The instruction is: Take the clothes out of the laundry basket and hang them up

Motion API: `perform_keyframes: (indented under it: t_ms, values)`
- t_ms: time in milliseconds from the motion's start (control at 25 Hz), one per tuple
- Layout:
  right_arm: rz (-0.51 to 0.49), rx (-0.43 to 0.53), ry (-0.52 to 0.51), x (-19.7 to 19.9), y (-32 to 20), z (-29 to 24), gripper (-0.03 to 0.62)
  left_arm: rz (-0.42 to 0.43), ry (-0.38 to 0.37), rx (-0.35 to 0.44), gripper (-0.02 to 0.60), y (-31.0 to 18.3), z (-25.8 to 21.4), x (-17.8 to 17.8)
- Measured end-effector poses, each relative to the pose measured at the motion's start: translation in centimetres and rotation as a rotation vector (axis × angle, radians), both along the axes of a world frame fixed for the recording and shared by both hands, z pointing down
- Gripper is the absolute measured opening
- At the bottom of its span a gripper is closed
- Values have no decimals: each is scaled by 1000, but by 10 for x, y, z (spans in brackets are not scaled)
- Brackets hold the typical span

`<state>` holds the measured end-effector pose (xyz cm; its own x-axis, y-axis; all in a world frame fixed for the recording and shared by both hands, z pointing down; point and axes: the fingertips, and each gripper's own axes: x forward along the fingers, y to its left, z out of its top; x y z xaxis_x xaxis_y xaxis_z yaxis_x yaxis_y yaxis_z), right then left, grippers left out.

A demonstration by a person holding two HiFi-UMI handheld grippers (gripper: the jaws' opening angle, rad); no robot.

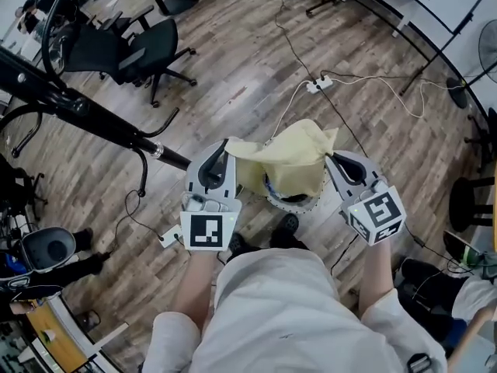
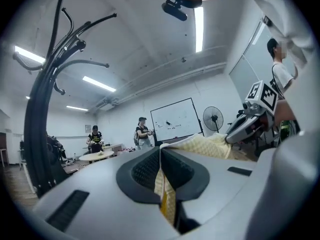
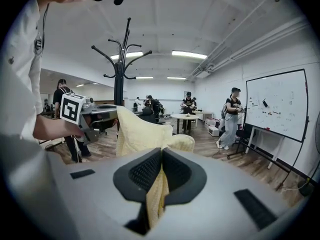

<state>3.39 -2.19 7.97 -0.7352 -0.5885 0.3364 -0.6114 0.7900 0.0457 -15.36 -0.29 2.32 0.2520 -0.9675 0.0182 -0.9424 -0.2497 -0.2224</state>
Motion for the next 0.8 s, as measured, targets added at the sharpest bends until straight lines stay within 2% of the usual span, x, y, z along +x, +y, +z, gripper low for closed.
perform_keyframes:
  t_ms: [320,480,640,800]
  values:
    - [-25,-44,12,-78,34,7,25,-13,8,26,26,39,-25,-47]
    - [-31,-48,5,-109,51,5,52,-11,18,53,26,55,-41,-70]
    - [-27,-58,31,-130,65,9,83,-7,9,71,26,69,-52,-91]
    - [1,-72,79,-135,78,19,106,-23,-1,78,26,85,-53,-110]
